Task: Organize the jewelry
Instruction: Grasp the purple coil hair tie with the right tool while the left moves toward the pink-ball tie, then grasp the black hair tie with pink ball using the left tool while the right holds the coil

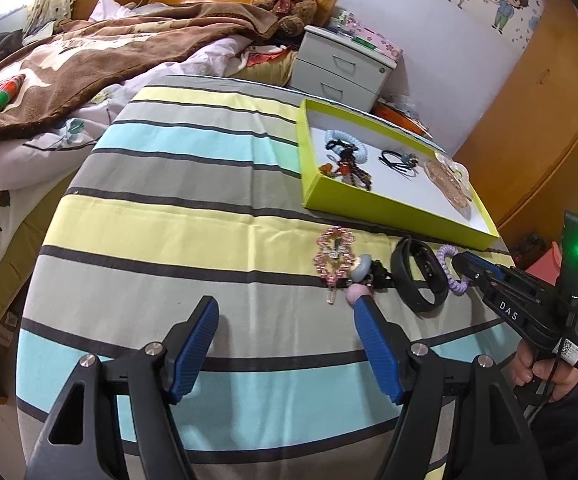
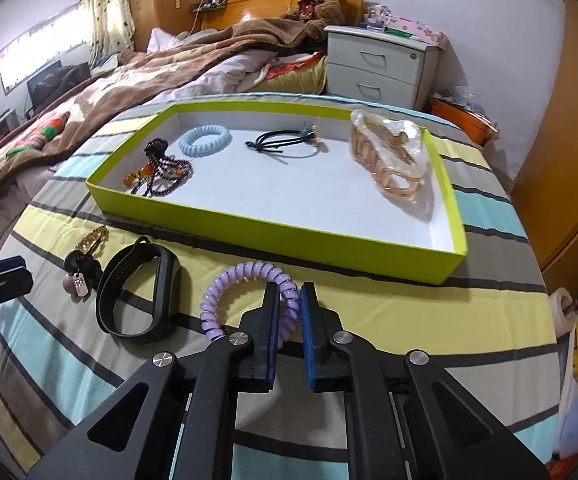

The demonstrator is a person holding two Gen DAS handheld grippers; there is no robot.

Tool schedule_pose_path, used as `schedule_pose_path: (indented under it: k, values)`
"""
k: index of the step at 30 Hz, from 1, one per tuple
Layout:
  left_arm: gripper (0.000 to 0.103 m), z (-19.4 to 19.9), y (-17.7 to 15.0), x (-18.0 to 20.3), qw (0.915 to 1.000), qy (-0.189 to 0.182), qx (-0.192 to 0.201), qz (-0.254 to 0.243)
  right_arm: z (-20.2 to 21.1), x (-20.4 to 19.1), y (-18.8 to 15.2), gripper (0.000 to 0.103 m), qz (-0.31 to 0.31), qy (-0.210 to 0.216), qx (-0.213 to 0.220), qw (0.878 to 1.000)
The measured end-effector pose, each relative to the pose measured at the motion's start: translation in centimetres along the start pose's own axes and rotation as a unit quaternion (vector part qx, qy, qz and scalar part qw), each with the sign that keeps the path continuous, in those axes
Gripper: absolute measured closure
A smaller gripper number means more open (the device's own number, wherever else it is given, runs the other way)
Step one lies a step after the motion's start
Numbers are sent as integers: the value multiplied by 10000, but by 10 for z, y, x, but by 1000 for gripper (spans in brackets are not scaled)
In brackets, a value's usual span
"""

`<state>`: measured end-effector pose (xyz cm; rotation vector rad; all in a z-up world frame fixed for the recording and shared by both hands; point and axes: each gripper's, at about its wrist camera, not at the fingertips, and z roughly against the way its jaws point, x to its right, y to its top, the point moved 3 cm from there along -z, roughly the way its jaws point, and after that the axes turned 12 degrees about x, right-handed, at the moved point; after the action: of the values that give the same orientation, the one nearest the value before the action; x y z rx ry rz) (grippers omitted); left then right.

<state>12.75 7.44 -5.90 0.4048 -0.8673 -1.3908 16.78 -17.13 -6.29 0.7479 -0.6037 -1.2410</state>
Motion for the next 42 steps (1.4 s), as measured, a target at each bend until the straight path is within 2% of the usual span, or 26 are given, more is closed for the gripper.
schedule_pose_path:
  k: [11, 14, 19, 23, 25, 33, 37, 42]
  values:
    - [31, -9, 8, 35, 9990, -1, 125, -422, 26, 26, -12, 92, -376, -9, 160, 9992]
    - [32, -16, 12, 40, 9986, 111, 183, -492, 30, 30, -12, 92, -423, 0, 205, 9989]
    - [38, -24, 12, 50, 9964, 362, 238, -730, 34, 33, -14, 92, -463, 21, 239, 9986]
    - [46, -26, 8, 60, 9966, 207, 215, -772, 35, 33, -14, 92, -488, 58, 271, 9984]
    - [49, -27, 4, 69, 9959, -5, 153, -892, 35, 33, -14, 92, -507, 73, 281, 9983]
    - [49, -21, -7, 83, 9925, -728, -47, -978, 37, 35, -14, 92, -570, 107, 306, 9978]
    - [49, -23, 2, 72, 9949, -273, 115, -962, 38, 35, -14, 92, -571, 119, 322, 9978]
    - [50, -36, 7, 67, 9949, 140, 34, -995, 38, 35, -13, 92, -590, 124, 323, 9977]
